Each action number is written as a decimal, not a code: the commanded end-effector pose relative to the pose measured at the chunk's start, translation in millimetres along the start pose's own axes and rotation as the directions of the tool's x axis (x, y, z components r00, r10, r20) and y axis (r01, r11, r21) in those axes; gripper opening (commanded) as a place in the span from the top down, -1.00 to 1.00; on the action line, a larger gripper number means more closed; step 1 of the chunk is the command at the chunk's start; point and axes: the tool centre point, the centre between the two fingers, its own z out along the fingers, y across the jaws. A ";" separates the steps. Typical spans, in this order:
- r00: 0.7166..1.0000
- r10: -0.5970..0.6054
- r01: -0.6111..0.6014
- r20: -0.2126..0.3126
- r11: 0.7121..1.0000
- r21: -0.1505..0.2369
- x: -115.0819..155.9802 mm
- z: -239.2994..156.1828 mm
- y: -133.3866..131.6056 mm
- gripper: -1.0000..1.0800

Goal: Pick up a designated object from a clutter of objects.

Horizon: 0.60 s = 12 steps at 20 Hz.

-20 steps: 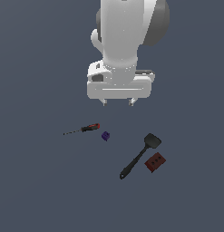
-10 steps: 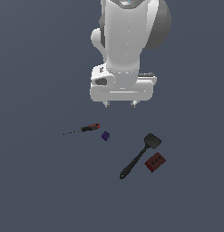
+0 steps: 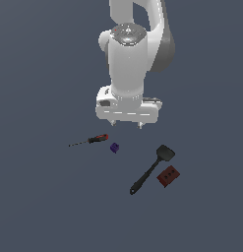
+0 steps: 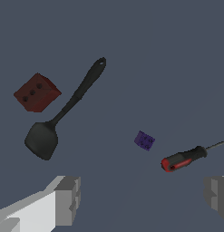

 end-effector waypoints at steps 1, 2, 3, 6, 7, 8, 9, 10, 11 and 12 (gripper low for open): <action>0.998 0.056 -0.056 -0.001 0.998 0.001 1.7 19.7 5.6 -0.92; 0.997 0.081 -0.081 -0.002 0.997 0.001 2.2 28.6 8.2 -0.92; 0.994 0.108 -0.108 -0.002 0.994 0.001 2.6 38.0 11.0 -0.92; 0.981 0.196 -0.196 -0.005 0.981 0.001 2.4 68.2 20.7 -0.92; 0.974 0.225 -0.225 -0.007 0.974 0.000 1.9 78.2 24.1 -0.92; 0.968 0.252 -0.252 -0.008 0.968 0.000 1.1 87.6 27.4 -0.92; 0.961 0.278 -0.278 -0.009 0.961 -0.001 0.2 96.5 30.6 -0.92; 0.953 0.302 -0.302 -0.011 0.953 -0.002 -0.8 104.8 33.6 -0.92; 0.946 0.325 -0.325 -0.012 0.946 -0.002 -1.9 112.6 36.5 -0.92; 0.938 0.345 -0.346 -0.013 0.938 -0.003 -3.1 119.8 39.3 -0.92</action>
